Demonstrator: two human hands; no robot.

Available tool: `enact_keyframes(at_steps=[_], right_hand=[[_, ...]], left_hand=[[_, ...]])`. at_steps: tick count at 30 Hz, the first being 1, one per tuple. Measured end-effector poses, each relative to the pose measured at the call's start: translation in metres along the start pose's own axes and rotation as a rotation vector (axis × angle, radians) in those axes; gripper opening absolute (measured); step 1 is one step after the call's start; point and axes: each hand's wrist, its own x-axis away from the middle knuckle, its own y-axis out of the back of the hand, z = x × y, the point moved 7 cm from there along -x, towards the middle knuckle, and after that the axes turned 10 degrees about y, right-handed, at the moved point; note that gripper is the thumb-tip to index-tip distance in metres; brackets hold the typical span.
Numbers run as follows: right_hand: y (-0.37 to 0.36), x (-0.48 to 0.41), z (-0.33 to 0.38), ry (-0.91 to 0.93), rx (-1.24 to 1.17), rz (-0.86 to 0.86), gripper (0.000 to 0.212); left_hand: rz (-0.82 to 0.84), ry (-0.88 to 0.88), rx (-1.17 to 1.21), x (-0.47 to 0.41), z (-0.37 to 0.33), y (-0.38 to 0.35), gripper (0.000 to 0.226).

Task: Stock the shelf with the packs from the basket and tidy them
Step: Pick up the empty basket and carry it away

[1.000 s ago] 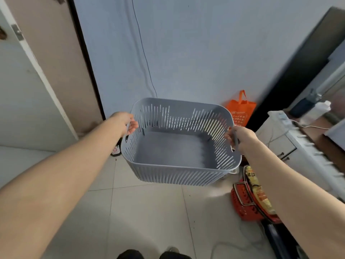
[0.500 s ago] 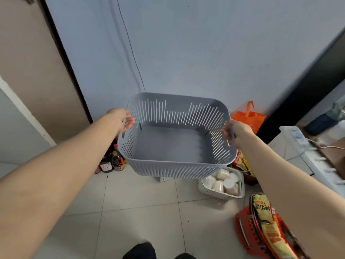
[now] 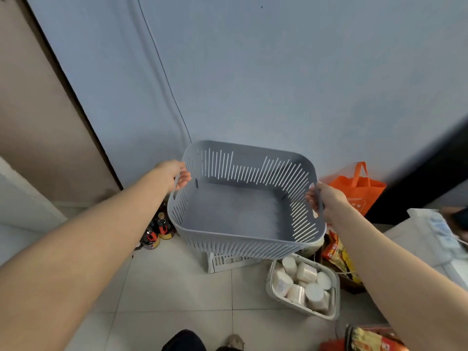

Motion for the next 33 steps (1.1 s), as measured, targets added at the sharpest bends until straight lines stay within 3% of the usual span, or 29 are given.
enact_keyframes(at_steps=[18,33], right_hand=[[-0.066,-0.169,-0.052,0.020,0.121,-0.016,0.030],[-0.075,-0.226,-0.087,-0.031,0.146,-0.016,0.030]], left_hand=[[-0.030,-0.003,-0.023,-0.176,-0.008,-0.052,0.030],[0.000,0.050,-0.036,-0.235,0.007,-0.074,0.026]])
